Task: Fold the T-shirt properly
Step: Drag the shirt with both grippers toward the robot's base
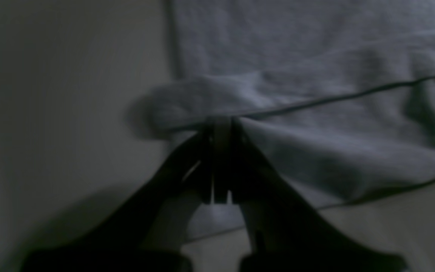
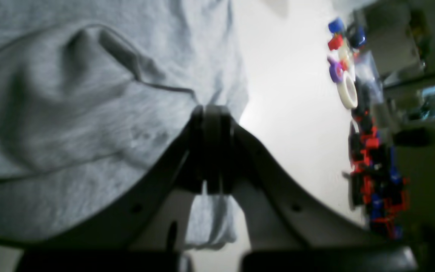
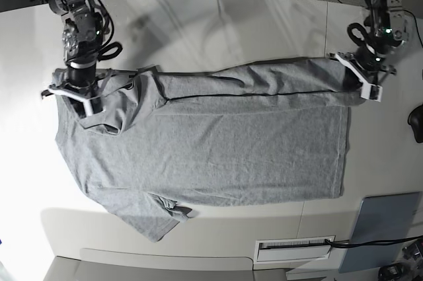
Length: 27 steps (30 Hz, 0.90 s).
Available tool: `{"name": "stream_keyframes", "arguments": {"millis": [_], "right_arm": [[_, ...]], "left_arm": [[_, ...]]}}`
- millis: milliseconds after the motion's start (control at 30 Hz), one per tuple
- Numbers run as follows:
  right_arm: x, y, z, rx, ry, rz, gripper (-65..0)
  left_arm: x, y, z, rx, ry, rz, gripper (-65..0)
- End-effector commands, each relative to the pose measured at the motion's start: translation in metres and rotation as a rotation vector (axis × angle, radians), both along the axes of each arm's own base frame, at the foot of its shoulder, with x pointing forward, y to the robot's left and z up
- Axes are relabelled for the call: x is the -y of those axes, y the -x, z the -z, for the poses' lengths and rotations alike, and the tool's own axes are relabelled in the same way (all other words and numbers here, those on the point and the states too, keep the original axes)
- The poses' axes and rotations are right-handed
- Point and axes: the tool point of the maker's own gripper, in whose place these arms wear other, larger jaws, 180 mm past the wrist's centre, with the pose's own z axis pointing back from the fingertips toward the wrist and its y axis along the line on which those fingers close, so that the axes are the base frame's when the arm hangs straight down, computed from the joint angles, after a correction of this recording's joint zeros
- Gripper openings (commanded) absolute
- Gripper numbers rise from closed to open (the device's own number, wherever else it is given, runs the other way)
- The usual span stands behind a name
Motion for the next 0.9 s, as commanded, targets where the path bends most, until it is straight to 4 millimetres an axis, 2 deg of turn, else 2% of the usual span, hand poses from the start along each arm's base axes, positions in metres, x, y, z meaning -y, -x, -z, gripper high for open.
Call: {"name": "stream_keyframes", "arguments": {"millis": [0,67,267,400,633,867], "right_arm": [[0.003,-0.006,-0.013,0.044,-0.004,0.001,-65.0],[0.008,-0.004,-0.004,0.019,-0.042,0.028,-65.0],[0.022,0.016,0.055,-0.139,-0.066,0.070,-65.0],[0.035,0.032,0.075,-0.212,-0.041,0.107,-65.0],[0.039,0.072,0.089,-0.294,0.046,0.081,-65.0],[0.032,0.108,0.074,-0.298,0.086,0.062,-65.0]], "left_arm": [[0.000,-0.008,-0.011,0.046,0.010,0.009,-65.0],[0.006,-0.007,-0.006,0.039,0.053,-0.001,-65.0],[0.015,0.004,0.014,-0.008,0.115,-0.002,-65.0],[0.012,0.017,0.031,-0.071,0.113,-0.013,-65.0],[-0.008,0.061,0.055,-0.139,-0.014,-0.040,-65.0],[-0.019,0.103,0.070,-0.239,-0.072,-0.014,-65.0]]}}
